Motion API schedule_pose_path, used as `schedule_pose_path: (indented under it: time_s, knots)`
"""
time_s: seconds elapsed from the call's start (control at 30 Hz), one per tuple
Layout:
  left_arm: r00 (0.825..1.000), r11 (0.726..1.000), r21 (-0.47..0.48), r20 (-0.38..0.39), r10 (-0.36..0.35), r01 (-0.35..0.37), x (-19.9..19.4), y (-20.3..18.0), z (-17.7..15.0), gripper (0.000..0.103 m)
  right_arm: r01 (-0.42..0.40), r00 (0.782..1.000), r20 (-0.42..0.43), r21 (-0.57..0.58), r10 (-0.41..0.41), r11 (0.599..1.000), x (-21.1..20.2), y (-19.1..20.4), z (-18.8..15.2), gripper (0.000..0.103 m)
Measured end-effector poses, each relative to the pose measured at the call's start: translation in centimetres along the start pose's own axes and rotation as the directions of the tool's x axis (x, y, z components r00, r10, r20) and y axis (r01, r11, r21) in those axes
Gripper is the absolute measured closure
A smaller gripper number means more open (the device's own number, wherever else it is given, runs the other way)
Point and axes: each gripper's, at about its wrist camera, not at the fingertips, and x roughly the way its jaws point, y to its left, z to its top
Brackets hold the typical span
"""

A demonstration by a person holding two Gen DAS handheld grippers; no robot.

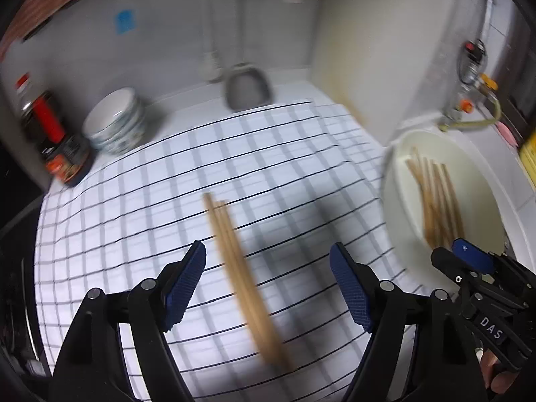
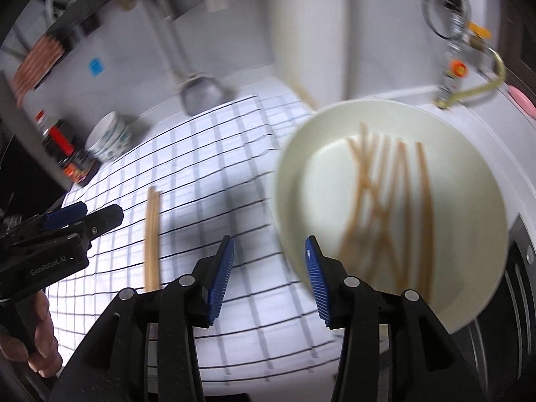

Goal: Organize utensils
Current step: 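Move the open right tool back over the chopsticks on the cloth, then lower the right tool and close it on one wooden chopstick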

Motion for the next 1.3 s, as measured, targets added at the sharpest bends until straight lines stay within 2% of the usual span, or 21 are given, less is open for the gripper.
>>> schedule_pose_path:
  time_s: [0.17, 0.33, 0.5, 0.93, 1.3]
  knots:
    - [0.999, 0.996, -0.079, -0.001, 0.047, -0.047, -0.5, 4.3, -1.7, 0.022, -0.040, 0.999, -0.005, -0.079, 0.040, 0.996, 0.7, 4.3, -0.3, 0.056]
    - [0.995, 0.985, -0.142, -0.020, 0.099, -0.101, 0.1, 8.1, -4.1, 0.021, -0.058, 0.998, -0.023, -0.161, 0.055, 0.985, 2.5, 7.9, -1.2, 0.053]
    - [0.992, 0.974, -0.192, -0.061, 0.114, -0.123, 1.4, 10.8, -6.3, 0.021, -0.070, 0.997, -0.054, -0.197, 0.061, 0.978, 5.5, 10.3, -2.5, 0.053]
    - [0.993, 0.970, -0.213, -0.065, 0.103, -0.114, 4.4, 13.0, -8.3, 0.021, -0.027, 0.997, -0.077, -0.215, 0.011, 0.976, 11.2, 11.9, -3.8, 0.053]
    - [0.994, 0.972, -0.214, -0.070, 0.084, -0.097, 5.8, 12.7, -8.4, 0.021, 0.004, 0.999, -0.045, -0.286, -0.017, 0.958, 12.1, 12.9, -4.6, 0.053]
